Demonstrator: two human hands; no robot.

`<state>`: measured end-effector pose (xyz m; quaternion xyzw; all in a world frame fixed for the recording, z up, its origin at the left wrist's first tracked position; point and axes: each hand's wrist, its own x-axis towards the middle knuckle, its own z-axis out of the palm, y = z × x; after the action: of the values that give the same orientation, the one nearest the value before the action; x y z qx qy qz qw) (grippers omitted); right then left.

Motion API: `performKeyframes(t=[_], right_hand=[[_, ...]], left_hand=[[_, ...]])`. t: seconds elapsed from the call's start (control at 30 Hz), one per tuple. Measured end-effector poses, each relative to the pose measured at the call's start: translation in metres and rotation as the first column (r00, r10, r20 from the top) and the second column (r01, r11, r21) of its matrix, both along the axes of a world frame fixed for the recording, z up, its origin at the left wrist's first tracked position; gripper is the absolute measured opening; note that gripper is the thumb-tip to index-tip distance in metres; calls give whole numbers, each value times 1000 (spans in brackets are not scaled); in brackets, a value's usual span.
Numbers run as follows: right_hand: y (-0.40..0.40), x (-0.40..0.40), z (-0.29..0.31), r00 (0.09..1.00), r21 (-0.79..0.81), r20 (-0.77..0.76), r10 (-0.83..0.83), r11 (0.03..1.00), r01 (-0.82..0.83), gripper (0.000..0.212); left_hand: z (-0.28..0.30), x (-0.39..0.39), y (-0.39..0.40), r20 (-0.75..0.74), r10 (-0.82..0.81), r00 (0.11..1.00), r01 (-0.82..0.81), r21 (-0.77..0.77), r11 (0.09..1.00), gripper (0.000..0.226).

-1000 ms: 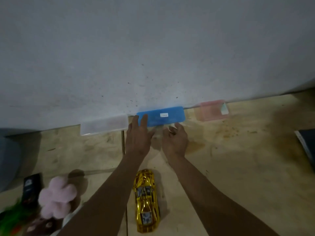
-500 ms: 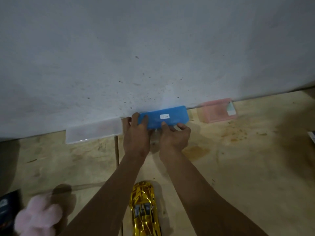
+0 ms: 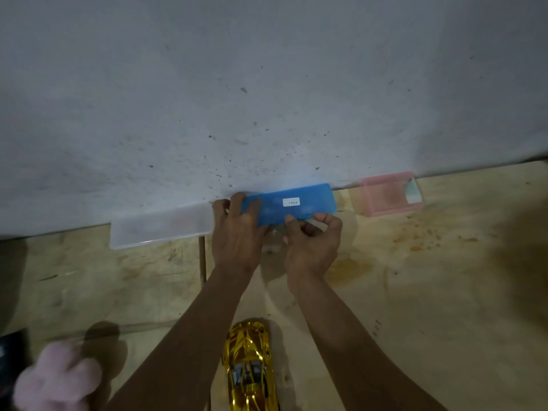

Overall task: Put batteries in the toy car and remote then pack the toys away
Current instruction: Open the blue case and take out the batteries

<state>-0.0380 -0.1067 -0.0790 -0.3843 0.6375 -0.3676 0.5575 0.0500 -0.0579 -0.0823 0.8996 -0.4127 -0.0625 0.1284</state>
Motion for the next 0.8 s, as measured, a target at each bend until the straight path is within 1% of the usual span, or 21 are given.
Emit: performKeyframes(t=[0.1,0.2,0.23,0.3,0.37,0.43,0.47,0.53,0.6,0.7,0.8], right_hand=[[0,-7,3,994,-107,-45,104,988,-108,42],[-7,-16,5,983,-121,-42,177,976,-180,22],[-11,-19,7,980,-127,-40,197,971,-201,22],[-17,-21,10,962,-147,-109,252,953,-266,34],[-20,-23,10,957,-102,-88,278,953,-286,43],[-23,-25,10,968,-38,-37,249,967,-251,46],[-25,-25,11,976,22,3,217,976,-217,46],[-27,-24,14,984,148,111,142,976,-158,48],[-27,-24,18,976,237,209,65,965,-115,49],[-25,-23,22,967,295,252,25,950,-102,51],[-26,-19,25,946,382,316,-70,922,-59,52]], left_hand=[[2,-1,-1,1,15,1000,-15,16,1000,51],[3,-1,-3,-14,48,999,-47,32,998,54],[2,0,-3,-16,55,998,-55,23,998,55],[1,0,-4,-24,68,997,-69,-4,998,58],[-1,0,-5,-37,90,995,-91,-36,995,60],[-2,-1,-5,-46,99,994,-102,-68,992,62],[-3,-1,-5,-54,101,993,-105,-86,991,62],[-4,-1,-5,-80,109,991,-118,-116,986,63],[-5,-1,-5,-89,116,989,-127,-128,984,62],[-5,-1,-6,-89,125,988,-135,-130,982,62],[-5,-1,-6,-87,125,988,-135,-126,983,64]])
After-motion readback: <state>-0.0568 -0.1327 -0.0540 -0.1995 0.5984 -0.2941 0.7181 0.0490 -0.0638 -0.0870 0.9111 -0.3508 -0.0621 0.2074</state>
